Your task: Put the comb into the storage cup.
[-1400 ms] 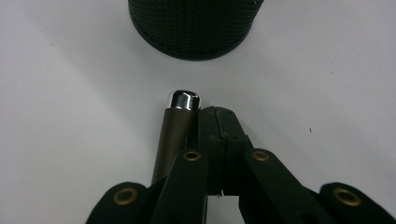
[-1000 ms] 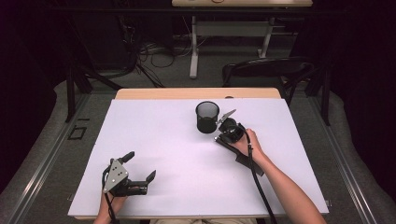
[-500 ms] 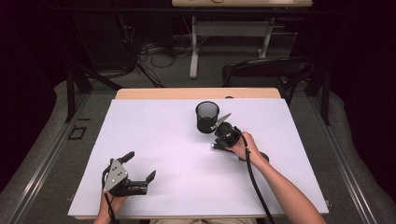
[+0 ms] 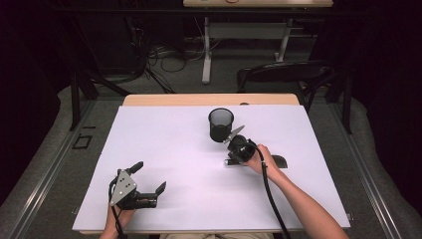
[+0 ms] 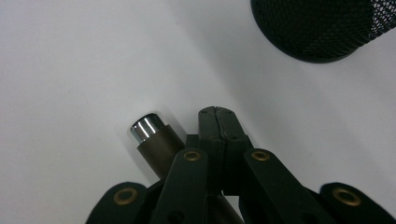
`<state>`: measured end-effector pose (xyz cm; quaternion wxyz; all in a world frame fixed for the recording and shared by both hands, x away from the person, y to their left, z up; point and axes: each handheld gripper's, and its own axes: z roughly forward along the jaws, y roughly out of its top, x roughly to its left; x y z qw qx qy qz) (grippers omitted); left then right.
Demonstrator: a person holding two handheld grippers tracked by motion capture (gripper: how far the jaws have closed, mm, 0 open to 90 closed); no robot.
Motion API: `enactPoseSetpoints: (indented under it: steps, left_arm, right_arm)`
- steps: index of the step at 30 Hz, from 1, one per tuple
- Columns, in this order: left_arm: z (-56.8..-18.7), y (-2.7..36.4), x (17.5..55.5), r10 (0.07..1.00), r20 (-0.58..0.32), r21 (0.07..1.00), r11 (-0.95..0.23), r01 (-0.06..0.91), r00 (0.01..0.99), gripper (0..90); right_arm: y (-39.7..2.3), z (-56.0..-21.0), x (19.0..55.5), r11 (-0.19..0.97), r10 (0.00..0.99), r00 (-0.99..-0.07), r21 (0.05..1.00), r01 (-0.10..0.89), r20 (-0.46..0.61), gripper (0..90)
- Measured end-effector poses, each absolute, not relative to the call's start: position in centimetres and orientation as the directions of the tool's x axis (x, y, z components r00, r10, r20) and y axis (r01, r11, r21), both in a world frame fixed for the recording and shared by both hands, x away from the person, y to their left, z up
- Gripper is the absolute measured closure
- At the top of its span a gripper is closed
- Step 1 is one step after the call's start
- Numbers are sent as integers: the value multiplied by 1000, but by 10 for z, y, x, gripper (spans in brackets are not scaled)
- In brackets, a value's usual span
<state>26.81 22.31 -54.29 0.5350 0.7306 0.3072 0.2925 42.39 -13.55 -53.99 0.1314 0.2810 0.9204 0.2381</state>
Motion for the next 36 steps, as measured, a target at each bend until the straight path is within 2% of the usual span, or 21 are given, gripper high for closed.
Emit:
enactPoseSetpoints:
  steps: [23, 36]
  left_arm:
    - [-543, 223, 268, 762, 100, 961, -240, 135, 640, 1]
    - [-543, 223, 268, 762, 101, 961, -241, 136, 639, 1]
  right_arm:
    - [-131, -538, 398, 770, 524, -847, 475, 425, -91, 900]
    - [-140, -539, 388, 768, 524, -847, 481, 423, -91, 900]
